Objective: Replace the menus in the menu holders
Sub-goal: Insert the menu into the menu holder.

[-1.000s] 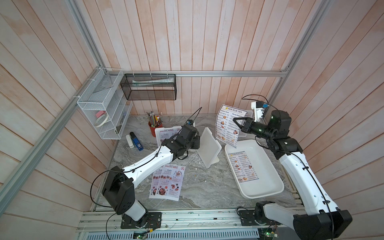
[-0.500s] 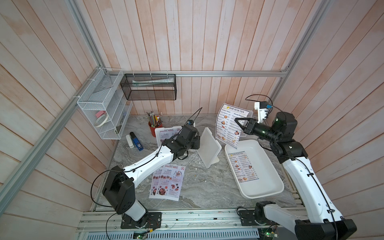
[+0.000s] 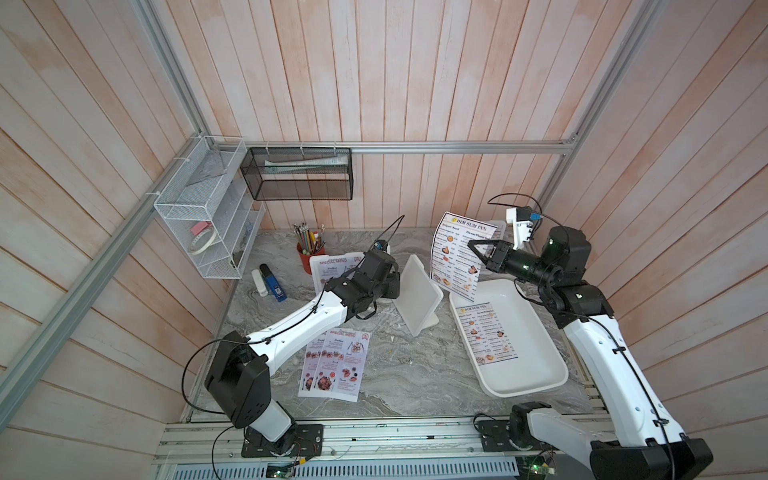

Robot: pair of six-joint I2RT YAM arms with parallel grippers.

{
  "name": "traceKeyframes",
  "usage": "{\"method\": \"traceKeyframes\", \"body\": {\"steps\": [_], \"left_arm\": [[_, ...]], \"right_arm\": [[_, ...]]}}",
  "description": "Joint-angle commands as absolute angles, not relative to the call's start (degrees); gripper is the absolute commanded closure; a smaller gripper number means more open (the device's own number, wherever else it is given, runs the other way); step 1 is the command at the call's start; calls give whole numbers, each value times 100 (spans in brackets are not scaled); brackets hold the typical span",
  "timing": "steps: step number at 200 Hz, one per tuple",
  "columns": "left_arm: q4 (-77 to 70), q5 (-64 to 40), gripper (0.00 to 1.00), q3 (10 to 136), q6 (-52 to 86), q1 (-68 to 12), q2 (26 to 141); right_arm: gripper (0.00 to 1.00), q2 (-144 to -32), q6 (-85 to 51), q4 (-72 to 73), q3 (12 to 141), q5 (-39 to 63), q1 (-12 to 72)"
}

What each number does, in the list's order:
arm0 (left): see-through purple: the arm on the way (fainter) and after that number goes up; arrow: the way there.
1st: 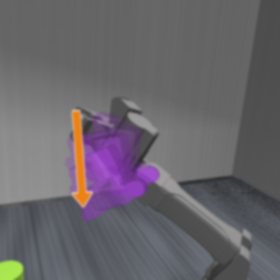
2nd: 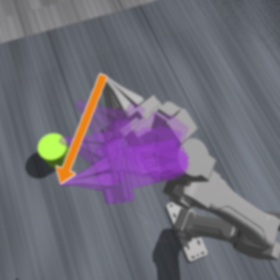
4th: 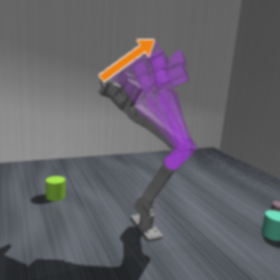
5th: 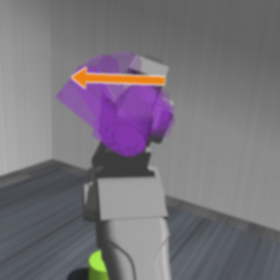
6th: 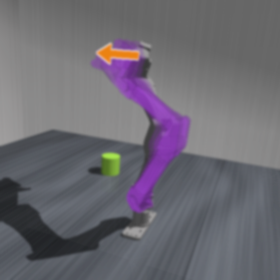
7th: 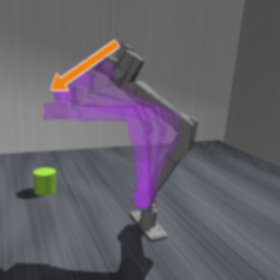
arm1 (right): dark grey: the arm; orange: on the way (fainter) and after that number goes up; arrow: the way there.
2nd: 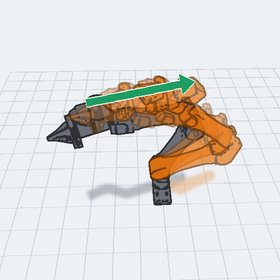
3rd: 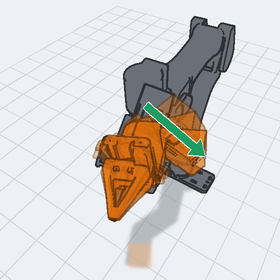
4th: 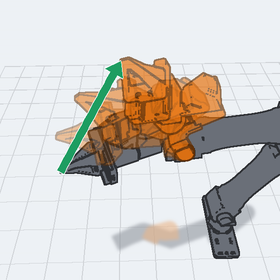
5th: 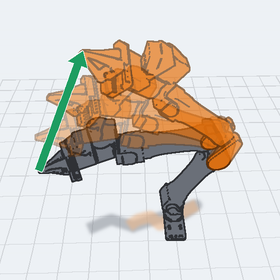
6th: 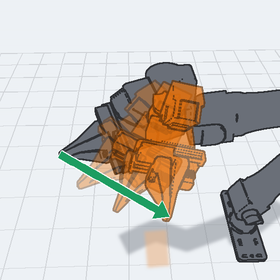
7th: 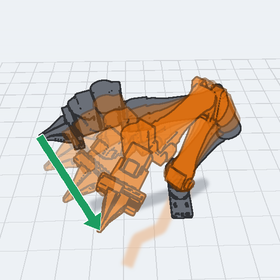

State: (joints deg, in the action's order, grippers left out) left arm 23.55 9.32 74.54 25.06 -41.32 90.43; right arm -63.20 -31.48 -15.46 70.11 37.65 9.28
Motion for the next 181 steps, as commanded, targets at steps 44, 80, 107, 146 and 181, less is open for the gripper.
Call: {"method": "traceKeyframes", "body": {"steps": [44,80,107,146,181], "left_arm": [[2269,940,44,7619,2469,-4148,9115],[2285,958,44,7620,2445,-4150,9101],[2294,980,44,7615,2450,-4153,9092],[2294,967,44,7611,2448,-4153,9085],[2303,976,44,7620,2437,-4148,9089]], "right_arm": [[100,-6152,-3111,-1598,7028,3884,915],[100,-6170,-3094,-1610,6972,3878,914],[100,-6210,-3042,-1680,6968,3881,914],[100,-6208,-2981,-1724,6936,3793,914],[100,-6220,-2979,-1728,6934,3822,914]]}}
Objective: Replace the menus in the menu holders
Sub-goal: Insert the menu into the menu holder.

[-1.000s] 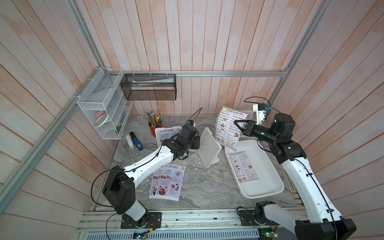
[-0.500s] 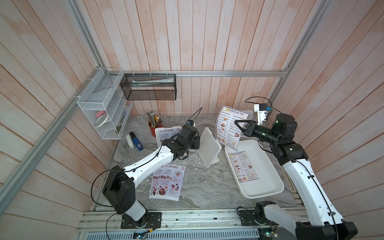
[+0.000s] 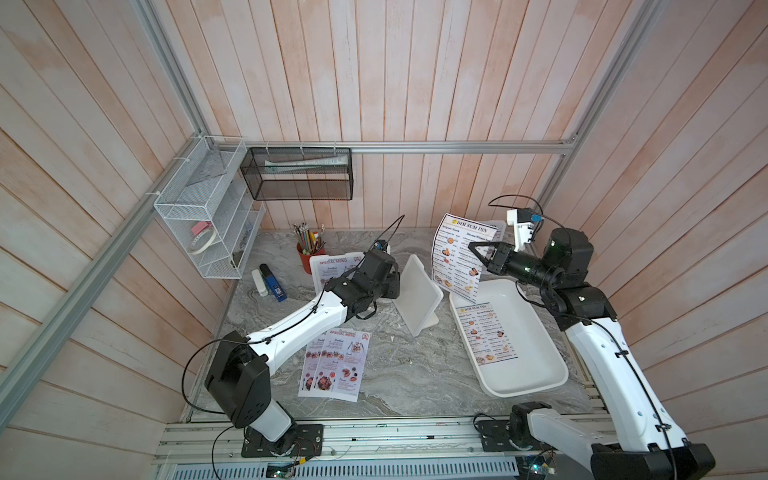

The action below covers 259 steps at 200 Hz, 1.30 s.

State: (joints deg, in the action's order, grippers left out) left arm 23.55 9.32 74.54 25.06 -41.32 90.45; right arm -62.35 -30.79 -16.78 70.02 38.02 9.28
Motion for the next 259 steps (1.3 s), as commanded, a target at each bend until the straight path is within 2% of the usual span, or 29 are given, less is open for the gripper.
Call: {"method": "traceKeyframes", "body": {"steps": [1,193,259], "left_arm": [[2303,971,44,7620,2436,-4148,9093],[2512,980,44,7778,2208,-4324,9059],[2670,1132,43,7757,2252,-4368,8789]], "right_arm": [[100,-6221,-2979,-1725,6934,3822,914],[100,-6703,-2892,-1563,7063,3634,915],[100,-7067,-2703,-1345,7236,3336,1218]]}}
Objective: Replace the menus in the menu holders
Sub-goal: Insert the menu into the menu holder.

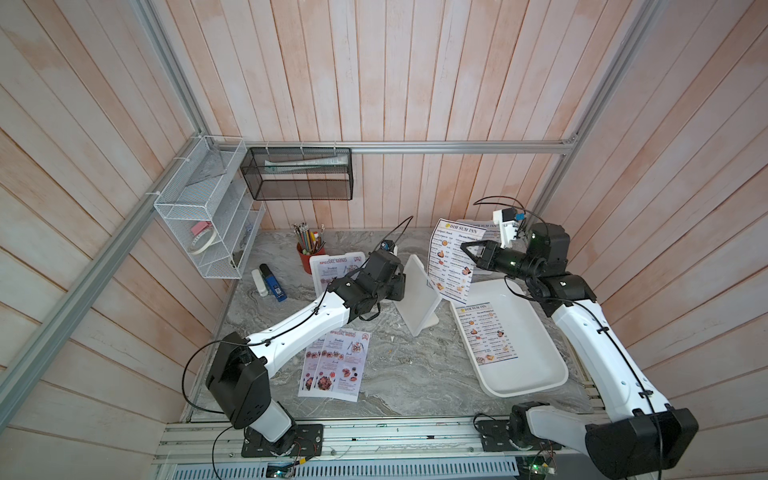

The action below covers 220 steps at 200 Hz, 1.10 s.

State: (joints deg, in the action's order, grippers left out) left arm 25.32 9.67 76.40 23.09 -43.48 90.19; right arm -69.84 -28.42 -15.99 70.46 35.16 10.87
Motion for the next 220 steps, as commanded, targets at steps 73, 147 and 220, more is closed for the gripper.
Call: {"method": "traceKeyframes", "body": {"steps": [73,147,220], "left_arm": [[2944,1458,42,7656,2505,-4334,8460],[2875,1421,41,7388,2523,-4142,8223],[2795,1380,41,7304,2499,-4109,8161]], "right_arm": [[100,-7450,-2563,-637,7137,2745,1697],[100,-7344,-2524,409,6495,2101,1997],[100,-7181,-2391,871,6114,1401,2346]]}}
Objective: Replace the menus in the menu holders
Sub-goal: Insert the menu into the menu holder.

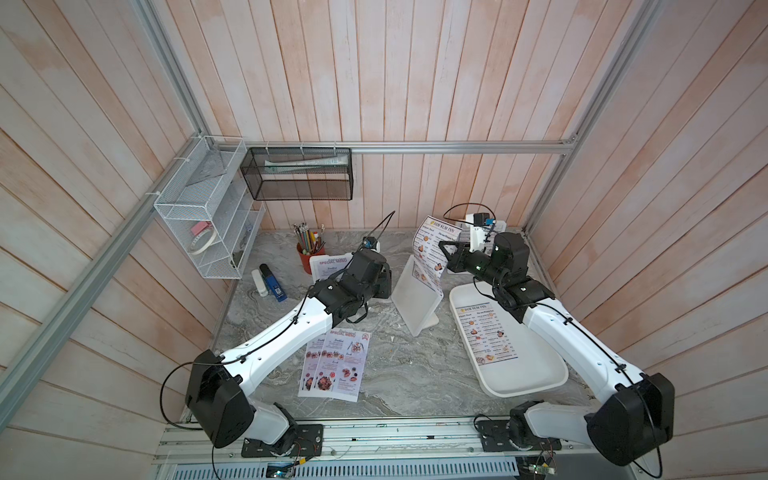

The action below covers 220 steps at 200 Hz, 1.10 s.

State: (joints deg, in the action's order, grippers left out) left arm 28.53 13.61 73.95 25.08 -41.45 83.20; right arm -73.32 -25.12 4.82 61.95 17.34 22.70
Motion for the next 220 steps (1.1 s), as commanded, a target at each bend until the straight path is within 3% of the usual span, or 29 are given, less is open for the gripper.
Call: {"method": "traceKeyframes", "body": {"steps": [1,220], "left_arm": [[2790,1380,41,7304,2498,-4107,8159],[2698,1327,42,7273,2482,-4096,8157]], "right_arm": [[100,-7181,-2391,871,6114,1401,2346],[100,-6472,-2156,1679,4998,711,2698]]}}
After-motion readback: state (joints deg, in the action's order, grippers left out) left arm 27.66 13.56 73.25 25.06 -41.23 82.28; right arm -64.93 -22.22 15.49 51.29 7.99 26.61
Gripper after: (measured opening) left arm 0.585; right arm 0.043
